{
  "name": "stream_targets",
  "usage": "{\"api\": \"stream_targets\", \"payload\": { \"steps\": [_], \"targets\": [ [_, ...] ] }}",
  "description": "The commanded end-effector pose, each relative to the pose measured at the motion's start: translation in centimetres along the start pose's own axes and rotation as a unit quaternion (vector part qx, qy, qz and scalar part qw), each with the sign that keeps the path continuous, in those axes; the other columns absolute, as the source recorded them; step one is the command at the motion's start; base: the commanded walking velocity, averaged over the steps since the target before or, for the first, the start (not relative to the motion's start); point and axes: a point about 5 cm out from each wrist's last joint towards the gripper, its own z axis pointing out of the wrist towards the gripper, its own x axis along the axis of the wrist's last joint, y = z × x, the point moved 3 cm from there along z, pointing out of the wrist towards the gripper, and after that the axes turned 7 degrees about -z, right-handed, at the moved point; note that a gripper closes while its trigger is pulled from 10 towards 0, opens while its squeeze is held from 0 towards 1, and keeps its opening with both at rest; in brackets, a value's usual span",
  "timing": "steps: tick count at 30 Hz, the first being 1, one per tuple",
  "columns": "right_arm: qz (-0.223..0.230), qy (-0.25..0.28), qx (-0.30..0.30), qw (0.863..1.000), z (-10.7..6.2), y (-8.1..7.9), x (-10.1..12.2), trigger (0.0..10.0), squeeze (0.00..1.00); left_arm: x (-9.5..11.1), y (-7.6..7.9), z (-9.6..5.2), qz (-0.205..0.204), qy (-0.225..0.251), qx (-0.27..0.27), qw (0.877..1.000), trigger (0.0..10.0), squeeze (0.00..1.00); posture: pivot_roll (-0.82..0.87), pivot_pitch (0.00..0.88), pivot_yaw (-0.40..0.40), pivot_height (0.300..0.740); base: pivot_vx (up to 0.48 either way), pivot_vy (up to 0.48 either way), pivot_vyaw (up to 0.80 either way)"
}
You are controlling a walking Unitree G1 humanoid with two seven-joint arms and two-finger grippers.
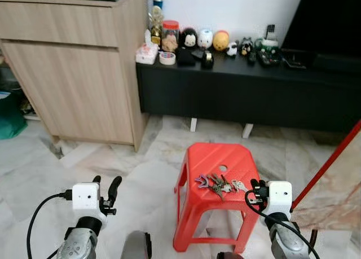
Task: Hang keys on a hook
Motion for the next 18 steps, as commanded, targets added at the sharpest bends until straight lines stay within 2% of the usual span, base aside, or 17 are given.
{"api": "stream_targets", "payload": {
  "steps": [1, 2, 3, 4, 7, 9, 17, 18],
  "targets": [
    [-0.001, 0.009, -0.007, 1.0, 0.2, 0.6, 0.4, 10.0, 0.0, 0.3, 0.5, 0.2, -0.001, 0.008, -0.009, 1.0, 10.0, 0.0, 0.07, 0.0, -0.051, 0.621, 0.0, 0.0, 0.0],
    [-0.001, 0.009, -0.008, 1.0, 0.1, 0.7, 0.4, 10.0, 0.0, 0.7, 0.9, 0.3, 0.012, 0.014, -0.021, 1.0, 10.0, 0.0, 0.07, 0.0, -0.051, 0.621, 0.0, 0.0, 0.0],
    [-0.001, 0.008, -0.007, 1.0, 0.0, 0.7, 0.3, 10.0, 0.0, 1.0, 2.1, 0.6, 0.051, 0.01, -0.063, 0.997, 10.0, 0.0, 0.07, 0.0, -0.049, 0.621, 0.0, 0.0, 0.0],
    [-0.001, 0.007, -0.005, 1.0, 0.0, 0.7, 0.1, 10.0, 0.0, 1.1, 3.0, 0.6, 0.063, 0.009, -0.089, 0.994, 10.0, 0.0, 0.07, 0.0, -0.046, 0.621, 0.0, 0.0, 0.0],
    [-0.001, 0.004, -0.003, 1.0, -0.1, 0.6, -0.1, 10.0, 0.0, 1.6, 4.1, 0.6, 0.051, 0.018, -0.112, 0.992, 10.0, 0.0, 0.06, 0.0, -0.041, 0.621, 0.0, 0.0, 0.0],
    [0.0, 0.005, -0.004, 1.0, -0.2, 0.5, -0.2, 10.0, 0.0, 1.7, 4.4, 0.6, 0.053, 0.022, -0.117, 0.992, 10.0, 0.0, 0.06, 0.0, -0.038, 0.621, 0.0, 0.0, 0.0],
    [-0.01, 0.018, 0.012, 1.0, -0.4, 0.2, 0.2, 10.0, 0.0, 1.5, 3.5, 0.5, 0.036, 0.017, -0.087, 0.995, 10.0, 0.0, 0.04, 0.0, -0.035, 0.621, 0.0, 0.0, 0.0],
    [-0.014, 0.022, 0.013, 1.0, -0.4, 0.3, 0.3, 10.0, 0.0, 1.5, 3.4, 0.6, 0.037, 0.014, -0.085, 0.996, 10.0, 0.0, 0.04, 0.0, -0.033, 0.621, 0.0, 0.0, 0.8]
  ]
}}
